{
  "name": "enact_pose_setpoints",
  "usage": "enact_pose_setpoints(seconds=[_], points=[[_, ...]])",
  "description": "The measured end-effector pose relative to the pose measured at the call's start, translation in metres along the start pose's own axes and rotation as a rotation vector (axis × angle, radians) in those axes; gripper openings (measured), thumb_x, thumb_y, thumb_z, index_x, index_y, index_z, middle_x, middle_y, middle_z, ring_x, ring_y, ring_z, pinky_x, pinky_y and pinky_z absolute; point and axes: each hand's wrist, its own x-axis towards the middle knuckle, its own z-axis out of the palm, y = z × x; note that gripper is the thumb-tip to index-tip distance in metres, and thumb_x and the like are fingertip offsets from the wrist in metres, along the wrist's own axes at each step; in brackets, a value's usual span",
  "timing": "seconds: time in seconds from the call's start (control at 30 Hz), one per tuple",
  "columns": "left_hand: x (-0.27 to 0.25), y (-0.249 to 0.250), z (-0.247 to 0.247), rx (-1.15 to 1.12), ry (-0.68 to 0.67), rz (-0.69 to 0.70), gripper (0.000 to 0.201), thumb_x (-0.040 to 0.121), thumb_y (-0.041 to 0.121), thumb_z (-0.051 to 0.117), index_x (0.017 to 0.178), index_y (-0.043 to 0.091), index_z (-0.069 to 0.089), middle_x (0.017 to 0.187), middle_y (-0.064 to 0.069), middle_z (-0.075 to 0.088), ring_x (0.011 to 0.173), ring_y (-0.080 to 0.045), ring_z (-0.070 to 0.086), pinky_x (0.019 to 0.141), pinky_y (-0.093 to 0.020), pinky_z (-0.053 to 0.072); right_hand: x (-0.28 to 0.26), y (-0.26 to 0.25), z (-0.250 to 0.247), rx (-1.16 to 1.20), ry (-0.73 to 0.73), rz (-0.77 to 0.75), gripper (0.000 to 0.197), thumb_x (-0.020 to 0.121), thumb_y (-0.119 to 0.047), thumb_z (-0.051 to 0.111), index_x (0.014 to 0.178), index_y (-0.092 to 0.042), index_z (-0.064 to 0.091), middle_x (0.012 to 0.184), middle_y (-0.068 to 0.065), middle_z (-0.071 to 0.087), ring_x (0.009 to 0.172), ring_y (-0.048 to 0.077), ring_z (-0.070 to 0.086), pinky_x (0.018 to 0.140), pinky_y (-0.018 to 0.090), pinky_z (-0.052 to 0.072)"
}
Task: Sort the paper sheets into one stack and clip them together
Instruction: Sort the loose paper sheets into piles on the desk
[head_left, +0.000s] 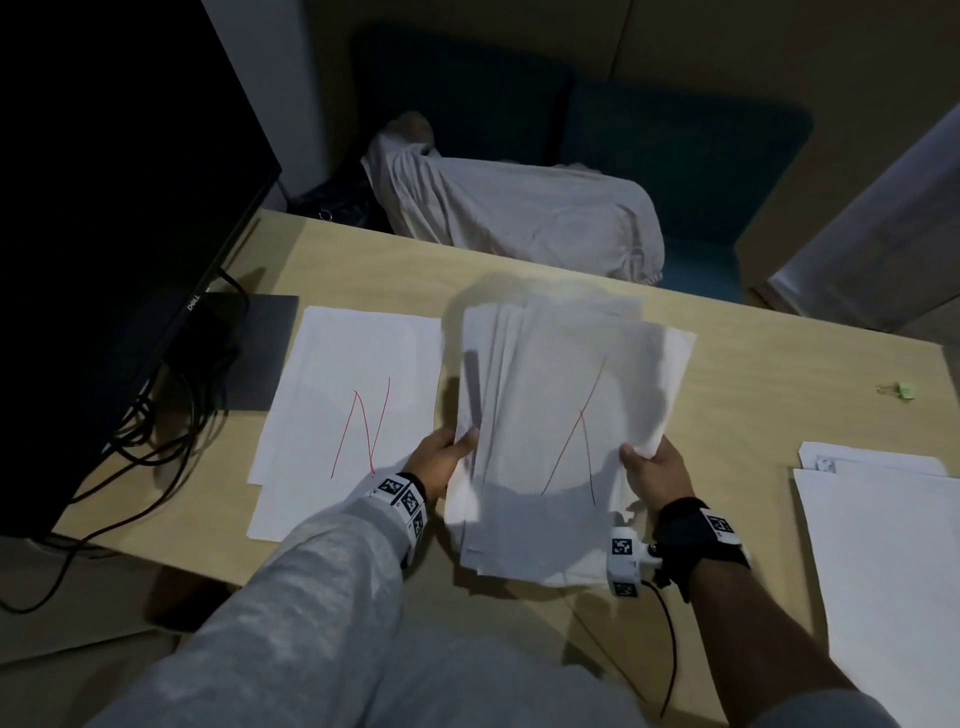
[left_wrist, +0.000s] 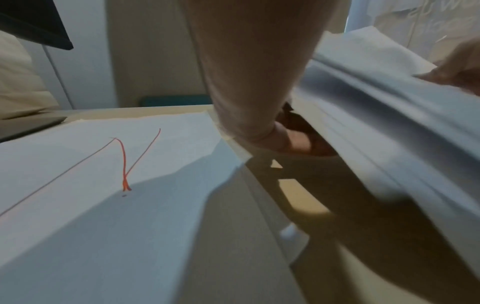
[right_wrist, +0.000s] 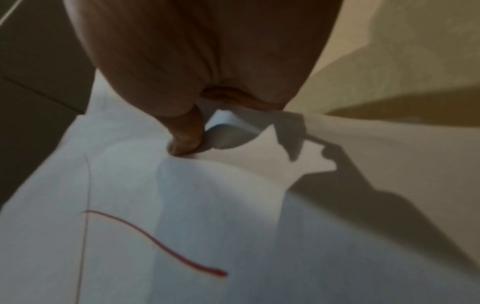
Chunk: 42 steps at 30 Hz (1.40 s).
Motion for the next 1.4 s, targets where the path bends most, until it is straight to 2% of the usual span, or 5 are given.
enact_pose_setpoints(seconds=[0.43,0.57,0.7,1.0,1.4], points=[[0.010,-0.021,-0.008,0.231,0.052,0.141,0.046,0.099,0.010,0.037,0.143,0.022,0.036,0.135,0.004,0.049,0.127,-0.020,0.047,0.107,-0.028,0.034,-0.011,-0.008,0.021,-0.155,-0.244,-0.006,0.032,0.086,-0.019,0.063,0.118,-0.019,0.056,0.101,0.002,0.068,0.092,0.026,0.064,0.080,0.047,0.055],[0.015,-0.036,-0.054,0.502,0.455,0.265,0.043,0.088,0.017,0.064,0.129,0.024,0.053,0.131,-0.004,0.050,0.121,-0.025,0.050,0.104,-0.040,0.043,-0.014,-0.024,0.032,-0.164,-0.140,-0.033,0.028,0.089,-0.011,0.057,0.115,-0.020,0.055,0.100,0.009,0.064,0.087,0.030,0.058,0.057,0.029,0.046],[0.005,-0.055,-0.112,0.685,0.783,-0.176,0.095,0.073,0.044,0.077,0.147,0.019,0.024,0.157,-0.007,0.015,0.146,-0.029,0.009,0.114,-0.052,0.022,-0.021,-0.027,0.044,-0.111,-0.125,-0.016,0.035,0.092,-0.014,0.057,0.127,-0.015,0.050,0.102,0.009,0.056,0.089,0.031,0.053,0.049,0.027,0.042],[0.007,-0.048,-0.126,0.652,0.628,-0.348,0.112,0.059,0.039,0.087,0.144,0.013,0.019,0.141,-0.015,0.026,0.129,-0.037,0.035,0.098,-0.047,0.043,-0.014,-0.020,0.080,0.063,-0.046,0.135,0.037,0.091,-0.029,0.057,0.127,-0.023,0.053,0.108,0.008,0.061,0.085,0.031,0.054,0.055,0.029,0.044],[0.008,-0.031,-0.078,0.355,0.447,0.043,0.049,0.091,0.040,0.056,0.132,0.016,0.045,0.131,-0.008,0.057,0.117,-0.033,0.057,0.100,-0.045,0.047,0.012,0.029,0.074,0.213,-0.076,0.209,0.054,0.068,-0.040,0.073,0.118,-0.022,0.061,0.107,0.006,0.072,0.098,0.039,0.066,0.084,0.062,0.051]])
